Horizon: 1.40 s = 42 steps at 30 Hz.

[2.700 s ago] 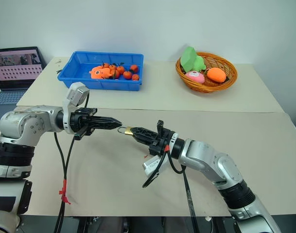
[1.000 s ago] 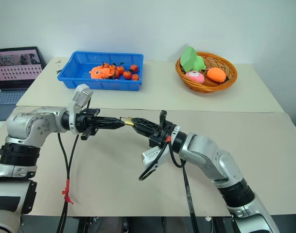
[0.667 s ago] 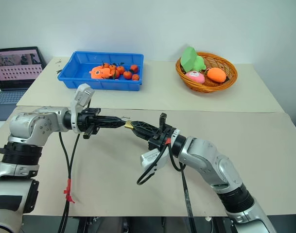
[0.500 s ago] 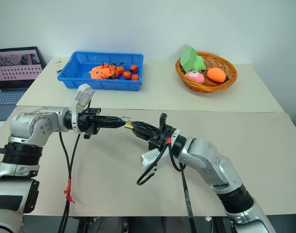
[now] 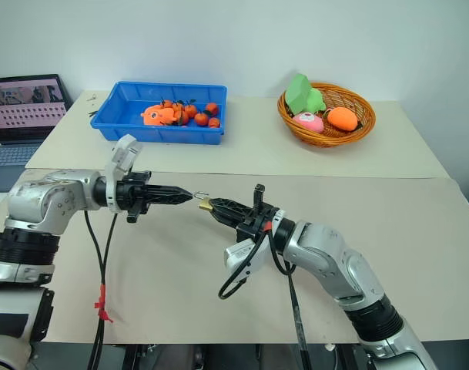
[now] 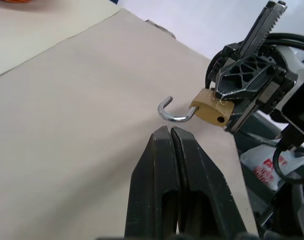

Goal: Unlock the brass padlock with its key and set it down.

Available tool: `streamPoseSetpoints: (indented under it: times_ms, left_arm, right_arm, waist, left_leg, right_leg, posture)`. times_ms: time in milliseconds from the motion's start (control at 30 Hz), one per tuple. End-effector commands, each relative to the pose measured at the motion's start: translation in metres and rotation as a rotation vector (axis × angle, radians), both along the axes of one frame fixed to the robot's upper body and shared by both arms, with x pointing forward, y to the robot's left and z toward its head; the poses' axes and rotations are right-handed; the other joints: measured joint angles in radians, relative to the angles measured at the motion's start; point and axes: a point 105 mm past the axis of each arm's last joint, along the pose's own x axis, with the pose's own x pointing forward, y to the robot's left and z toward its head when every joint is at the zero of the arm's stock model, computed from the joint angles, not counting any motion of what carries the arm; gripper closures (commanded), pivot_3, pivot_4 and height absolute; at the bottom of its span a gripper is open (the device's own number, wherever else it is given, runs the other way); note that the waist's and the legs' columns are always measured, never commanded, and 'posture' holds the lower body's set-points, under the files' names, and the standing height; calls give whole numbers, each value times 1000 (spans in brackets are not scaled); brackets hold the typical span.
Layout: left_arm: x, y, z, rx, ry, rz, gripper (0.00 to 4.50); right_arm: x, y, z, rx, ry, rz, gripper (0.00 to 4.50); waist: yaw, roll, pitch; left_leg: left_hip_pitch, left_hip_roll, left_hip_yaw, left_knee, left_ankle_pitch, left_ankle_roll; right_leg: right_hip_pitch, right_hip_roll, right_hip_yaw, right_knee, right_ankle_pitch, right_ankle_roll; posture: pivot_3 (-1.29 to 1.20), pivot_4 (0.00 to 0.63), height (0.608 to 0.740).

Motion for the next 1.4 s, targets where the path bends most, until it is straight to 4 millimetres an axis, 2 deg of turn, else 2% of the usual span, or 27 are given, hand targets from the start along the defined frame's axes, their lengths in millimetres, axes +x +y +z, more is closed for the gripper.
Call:
streamPoseSetpoints:
  times_ms: [33,133,267,367,467,667,967,1033,1167,1200,1267,1400]
  left_arm:
    - [-6,13,-3,80,-91,3,4436]
    - [-16,15,-5,97,-120,-18,4436]
    - [-52,2,-18,155,-209,-179,4436]
    - [-66,-1,-29,180,-210,-232,4436]
    - [-65,0,-31,199,-213,-230,4436]
    - [-65,5,-34,231,-206,-236,4436]
    - [-66,4,-35,245,-205,-253,4436]
    - [-66,4,-35,245,-207,-253,4500]
    - [-65,3,-36,245,-210,-252,4500]
    - [-65,3,-36,244,-211,-253,4500]
    - [-64,2,-36,241,-213,-253,4500]
    - [-62,1,-38,242,-229,-253,4500]
  right_arm:
    - [10,-16,10,45,-7,-51,4417]
    - [13,-23,-8,4,28,-61,4417]
    - [3,-12,-37,-65,85,23,4417]
    - [-1,-3,-60,-114,136,83,4417]
    - [-2,2,-77,-156,175,120,4417]
    - [-3,8,-94,-209,259,164,4417]
    - [4,3,-121,-297,414,132,4417]
    - [2,1,-122,-294,457,126,3404]
    - [1,-1,-120,-266,546,107,2190]
    - [1,-2,-119,-263,551,103,1713]
    - [2,-6,-118,-243,610,70,1188]
    - [-5,-23,-113,-193,799,14,1188]
  waist:
    - [0,0,0]
    - [3,0,0]
    - [5,0,0]
    - [2,0,0]
    - [1,0,0]
    - [1,0,0]
    - [1,0,0]
    - [1,0,0]
    - [2,0,0]
    - [4,0,0]
    - [8,0,0]
    - [14,0,0]
  left_leg:
    - [0,0,0,0,0,0]
    - [0,0,0,0,0,0]
    - [0,0,1,-1,0,0]
    - [0,1,1,-1,0,0]
    - [2,1,1,0,0,0]
    - [2,1,2,1,0,0]
    - [4,2,2,1,0,0]
    - [5,2,2,1,0,0]
    - [5,2,2,1,0,0]
    - [5,2,2,1,0,0]
    - [5,2,2,1,0,0]
    - [5,1,2,0,0,0]
  right_leg:
    - [0,0,0,0,0,0]
    - [0,0,0,0,0,0]
    - [0,-1,0,-1,0,0]
    - [-1,-1,0,-1,0,-1]
    - [1,0,0,0,0,-1]
    - [1,0,0,0,-1,-2]
    - [3,0,1,0,0,-1]
    - [3,0,1,1,0,-1]
    - [4,0,1,1,0,-1]
    - [3,0,1,1,0,-1]
    - [4,0,1,1,0,-1]
    - [4,0,1,0,0,-1]
  posture:
    - [0,150,740]
    - [0,150,740]
    - [0,150,740]
    - [0,150,740]
    - [0,150,740]
    - [0,150,740]
    - [0,150,740]
    - [0,150,740]
    - [0,150,740]
    - [0,150,740]
    - [0,150,740]
    - [0,150,740]
